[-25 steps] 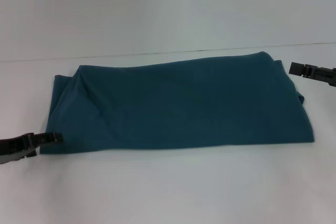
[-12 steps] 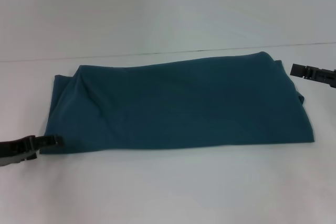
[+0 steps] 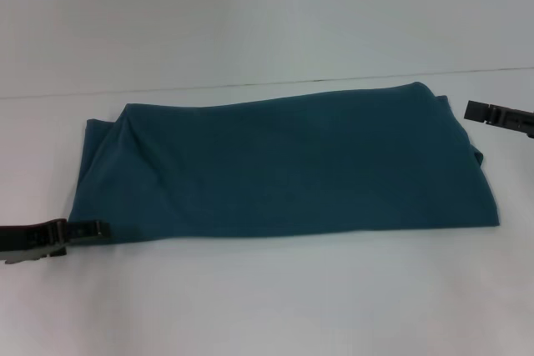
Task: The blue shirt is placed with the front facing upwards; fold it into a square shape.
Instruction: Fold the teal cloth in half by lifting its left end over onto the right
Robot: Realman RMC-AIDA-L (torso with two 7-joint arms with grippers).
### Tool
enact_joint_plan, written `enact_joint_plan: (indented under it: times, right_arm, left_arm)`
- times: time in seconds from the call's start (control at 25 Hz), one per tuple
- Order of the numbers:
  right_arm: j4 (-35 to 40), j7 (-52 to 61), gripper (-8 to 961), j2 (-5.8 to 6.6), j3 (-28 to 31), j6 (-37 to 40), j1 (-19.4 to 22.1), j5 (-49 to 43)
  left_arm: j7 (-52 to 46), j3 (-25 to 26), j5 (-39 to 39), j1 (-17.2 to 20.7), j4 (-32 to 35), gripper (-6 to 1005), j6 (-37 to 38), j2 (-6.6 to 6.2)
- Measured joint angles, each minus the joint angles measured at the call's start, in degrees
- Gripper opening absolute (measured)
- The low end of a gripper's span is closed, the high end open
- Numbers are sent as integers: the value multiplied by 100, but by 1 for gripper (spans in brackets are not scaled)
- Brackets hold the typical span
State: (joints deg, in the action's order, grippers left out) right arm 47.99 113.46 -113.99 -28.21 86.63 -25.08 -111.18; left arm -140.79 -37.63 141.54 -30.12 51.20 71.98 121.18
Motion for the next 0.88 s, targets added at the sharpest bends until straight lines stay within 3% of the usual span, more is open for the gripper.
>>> enact_joint_plan:
  times: [0.88]
  right_arm:
    - [-21,35,872,10,0,3,30,0]
  left_arm:
    - [52,-6,-71,-319,15,954,-39,44]
